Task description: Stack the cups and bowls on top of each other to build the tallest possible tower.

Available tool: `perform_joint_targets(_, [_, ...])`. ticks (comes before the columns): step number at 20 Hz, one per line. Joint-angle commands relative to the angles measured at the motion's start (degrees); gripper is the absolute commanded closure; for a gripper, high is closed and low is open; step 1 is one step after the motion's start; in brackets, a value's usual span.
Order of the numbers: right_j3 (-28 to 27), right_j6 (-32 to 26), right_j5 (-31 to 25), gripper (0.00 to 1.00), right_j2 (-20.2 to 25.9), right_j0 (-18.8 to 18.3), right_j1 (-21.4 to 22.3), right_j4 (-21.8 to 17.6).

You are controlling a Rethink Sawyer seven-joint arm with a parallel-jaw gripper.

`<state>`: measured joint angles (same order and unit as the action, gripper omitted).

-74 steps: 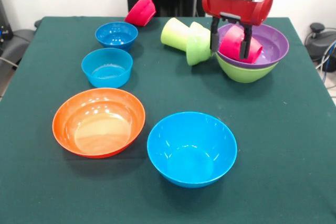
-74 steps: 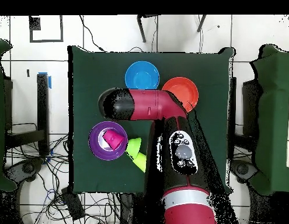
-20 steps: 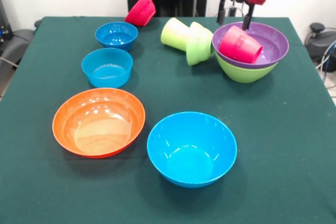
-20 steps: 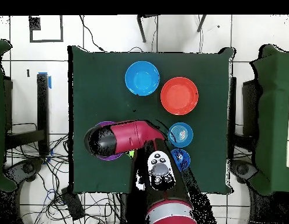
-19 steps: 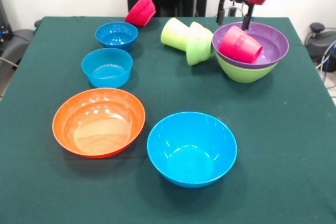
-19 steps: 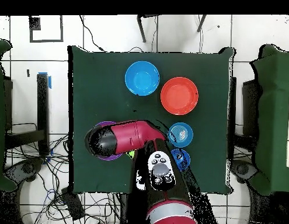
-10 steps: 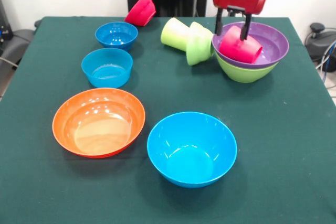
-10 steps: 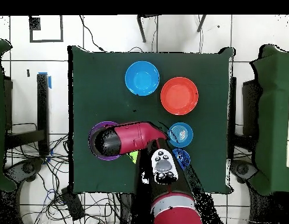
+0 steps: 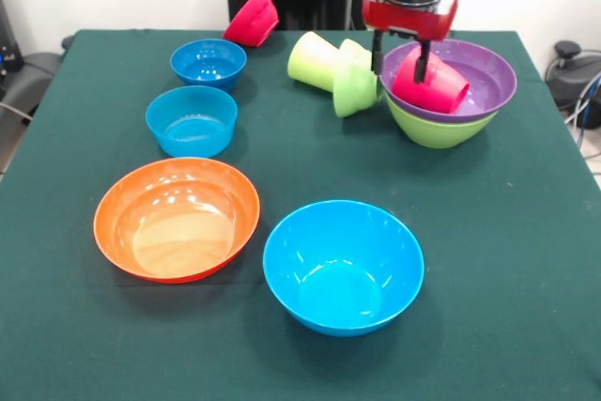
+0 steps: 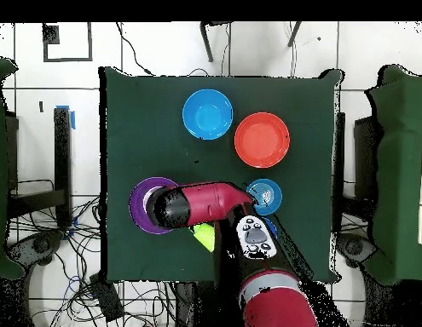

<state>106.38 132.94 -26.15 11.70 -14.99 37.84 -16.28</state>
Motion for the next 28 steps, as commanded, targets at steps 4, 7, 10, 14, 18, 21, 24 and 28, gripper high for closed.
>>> perform_joint_targets(4, [4.2,-6.3,-8.2,0.0,9.1,-5.4,-3.5,1.9])
perform_joint_targets(7, [4.4,-6.9,-9.1,0.0,11.3,-7.0,-3.9,2.4])
perform_joint_targets(10, [4.6,-6.9,-9.6,0.0,13.0,-7.9,-4.3,2.5])
perform_joint_targets(14, [5.3,-6.1,-9.7,0.0,14.7,-8.6,-4.5,2.8])
perform_joint_targets(18, [5.8,-4.3,-9.6,0.0,15.4,-8.3,-4.3,3.2])
perform_joint_targets(21, [5.8,-3.2,-9.0,0.0,15.7,-7.9,-4.5,3.4])
perform_joint_targets(24, [5.4,-2.8,-9.7,0.0,15.7,-7.6,-4.3,3.4])
perform_joint_targets(28, [5.3,-2.1,-10.9,0.0,15.5,-7.3,-3.4,3.6])
